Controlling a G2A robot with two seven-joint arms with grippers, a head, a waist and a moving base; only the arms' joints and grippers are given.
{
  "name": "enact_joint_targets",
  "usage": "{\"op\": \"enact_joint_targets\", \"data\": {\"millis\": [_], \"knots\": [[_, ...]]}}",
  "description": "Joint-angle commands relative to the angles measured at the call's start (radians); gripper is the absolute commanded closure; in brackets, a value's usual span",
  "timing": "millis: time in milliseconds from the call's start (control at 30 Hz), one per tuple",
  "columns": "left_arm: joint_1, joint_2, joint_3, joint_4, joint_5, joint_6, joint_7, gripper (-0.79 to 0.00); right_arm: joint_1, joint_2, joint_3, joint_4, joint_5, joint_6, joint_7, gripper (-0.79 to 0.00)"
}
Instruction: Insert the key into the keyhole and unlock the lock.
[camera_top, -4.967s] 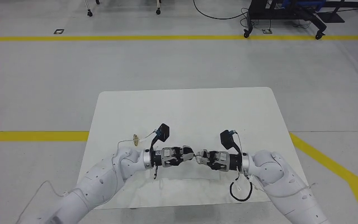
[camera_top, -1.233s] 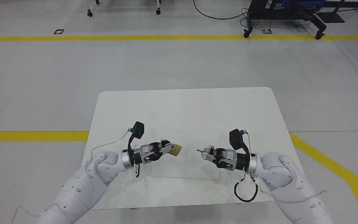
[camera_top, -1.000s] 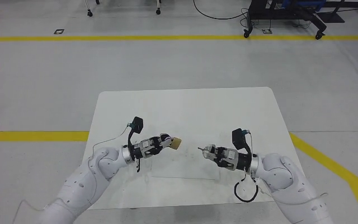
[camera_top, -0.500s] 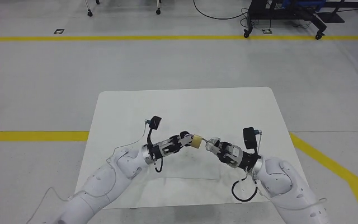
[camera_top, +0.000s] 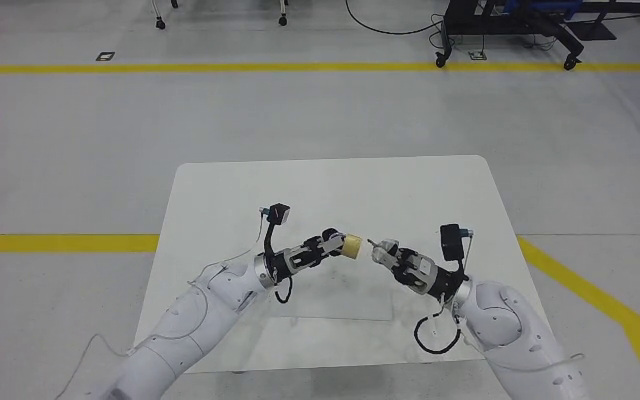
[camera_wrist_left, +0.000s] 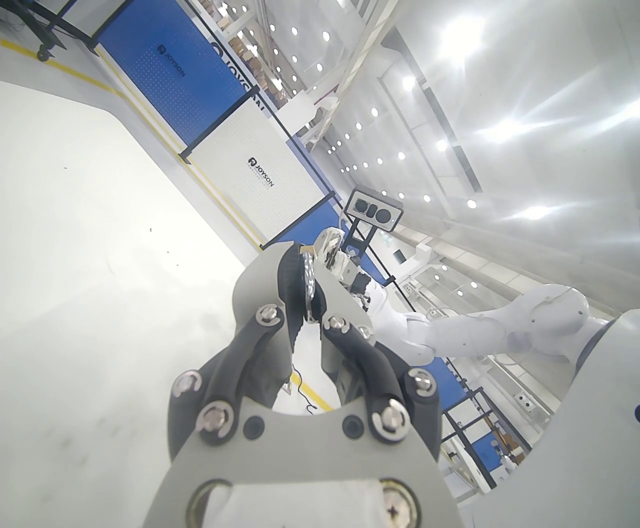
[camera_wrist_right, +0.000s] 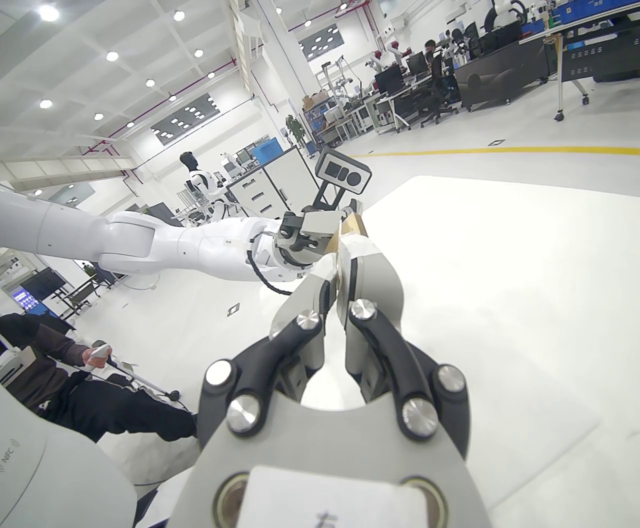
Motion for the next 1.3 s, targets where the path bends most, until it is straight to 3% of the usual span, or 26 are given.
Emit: {"op": "enact_joint_targets", "data": {"millis": [0,267,433,800,1267], "knots": [[0.012,0.000,-0.004,-0.016,-0.023,0.023,-0.018,0.000,-0.004,-0.002,-0.007,-0.011,-0.010,-0.009,-0.003,0.000],[0.027,0.000,-0.047,-0.038,-0.181,0.171,-0.103,0.000,-0.003,-0.007,-0.026,-0.035,-0.066,-0.076,0.003,0.000],[0.025,-0.003,-0.066,-0.050,-0.223,0.218,-0.174,0.000,-0.001,-0.013,-0.042,-0.069,-0.168,-0.026,0.013,0.000],[0.032,-0.017,-0.097,-0.031,-0.264,0.223,-0.270,0.000,-0.004,-0.031,-0.051,-0.104,-0.354,0.145,-0.095,0.000],[0.038,-0.028,-0.135,-0.021,-0.247,0.232,-0.343,0.000,0.019,-0.043,-0.025,-0.064,-0.316,0.163,-0.164,0.000]]}}
